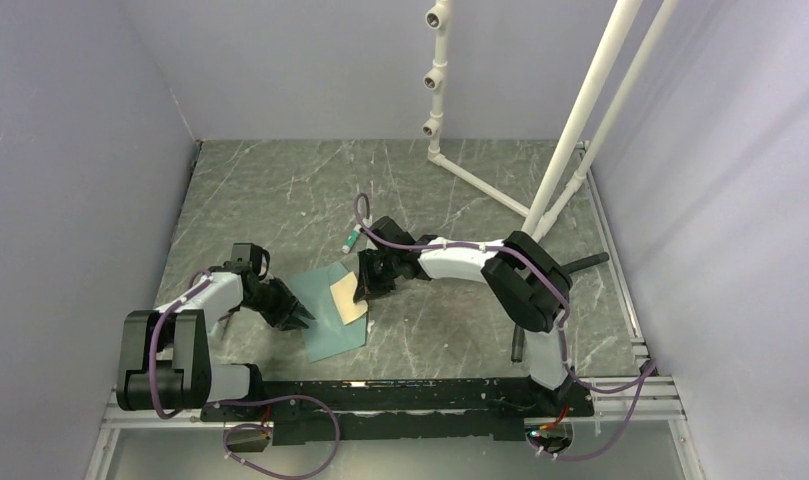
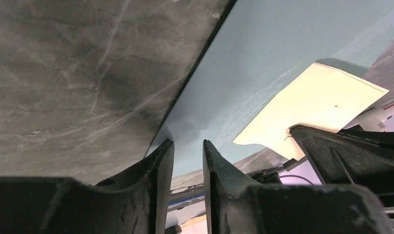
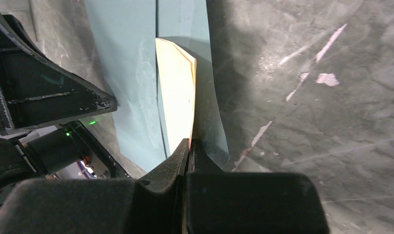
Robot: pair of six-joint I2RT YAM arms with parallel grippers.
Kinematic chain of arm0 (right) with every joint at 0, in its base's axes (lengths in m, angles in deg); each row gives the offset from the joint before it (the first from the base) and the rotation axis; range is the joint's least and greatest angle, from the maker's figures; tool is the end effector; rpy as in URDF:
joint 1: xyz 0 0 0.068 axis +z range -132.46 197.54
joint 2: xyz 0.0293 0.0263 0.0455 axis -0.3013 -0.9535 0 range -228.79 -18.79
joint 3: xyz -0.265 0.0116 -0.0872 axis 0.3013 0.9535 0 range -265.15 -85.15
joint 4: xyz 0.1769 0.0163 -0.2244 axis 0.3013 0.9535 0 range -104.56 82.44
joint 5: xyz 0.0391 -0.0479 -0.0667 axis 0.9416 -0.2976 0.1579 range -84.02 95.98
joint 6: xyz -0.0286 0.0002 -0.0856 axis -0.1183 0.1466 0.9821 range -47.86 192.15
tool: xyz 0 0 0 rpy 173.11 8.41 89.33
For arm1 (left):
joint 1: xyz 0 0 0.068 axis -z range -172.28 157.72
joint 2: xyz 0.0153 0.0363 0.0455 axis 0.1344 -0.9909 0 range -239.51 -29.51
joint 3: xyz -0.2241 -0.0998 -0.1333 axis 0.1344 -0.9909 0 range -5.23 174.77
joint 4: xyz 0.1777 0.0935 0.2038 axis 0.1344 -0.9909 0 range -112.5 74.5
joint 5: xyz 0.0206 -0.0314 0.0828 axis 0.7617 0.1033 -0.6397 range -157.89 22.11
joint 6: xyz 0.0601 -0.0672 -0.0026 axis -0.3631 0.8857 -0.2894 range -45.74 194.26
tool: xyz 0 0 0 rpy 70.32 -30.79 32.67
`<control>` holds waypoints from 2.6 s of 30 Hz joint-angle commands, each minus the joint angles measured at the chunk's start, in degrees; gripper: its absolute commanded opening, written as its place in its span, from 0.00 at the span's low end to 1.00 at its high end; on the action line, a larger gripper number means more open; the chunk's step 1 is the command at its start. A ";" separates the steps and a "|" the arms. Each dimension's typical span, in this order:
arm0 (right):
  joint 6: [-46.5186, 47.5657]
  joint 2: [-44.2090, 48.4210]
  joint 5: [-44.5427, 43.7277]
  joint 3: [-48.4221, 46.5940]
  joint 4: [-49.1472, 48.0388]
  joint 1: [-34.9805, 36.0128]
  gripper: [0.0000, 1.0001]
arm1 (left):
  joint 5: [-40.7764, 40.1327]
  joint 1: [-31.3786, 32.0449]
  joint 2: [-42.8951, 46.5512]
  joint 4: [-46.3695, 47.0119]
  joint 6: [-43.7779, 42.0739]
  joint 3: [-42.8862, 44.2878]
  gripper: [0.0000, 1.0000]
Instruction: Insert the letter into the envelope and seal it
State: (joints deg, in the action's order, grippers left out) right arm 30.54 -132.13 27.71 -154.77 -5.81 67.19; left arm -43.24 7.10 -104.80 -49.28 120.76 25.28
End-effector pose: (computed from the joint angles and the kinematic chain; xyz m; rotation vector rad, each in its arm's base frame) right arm 0.2721 0.3665 0.0998 -0.3731 2.7401 1.0406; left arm 0.2156 -0.0313 0.0825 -1.1545 2.8136 -0.7305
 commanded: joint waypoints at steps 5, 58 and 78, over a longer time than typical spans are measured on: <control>-3.13 -0.74 -2.18 -3.68 1.53 1.58 0.00 | -0.87 0.27 0.75 -0.17 -0.40 0.44 0.41; 2.81 -1.16 -9.28 -10.40 9.21 4.58 0.48 | -8.11 2.12 3.81 -1.71 -1.36 2.25 0.72; 11.21 -3.55 -15.80 -18.00 14.44 5.85 0.40 | -3.64 2.10 -0.25 3.13 -0.60 3.32 0.67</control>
State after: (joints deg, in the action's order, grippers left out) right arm 39.68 -135.93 13.55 -169.68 8.42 72.74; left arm -47.88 9.11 -103.31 -49.45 120.41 27.83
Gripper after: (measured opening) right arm 0.413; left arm 0.679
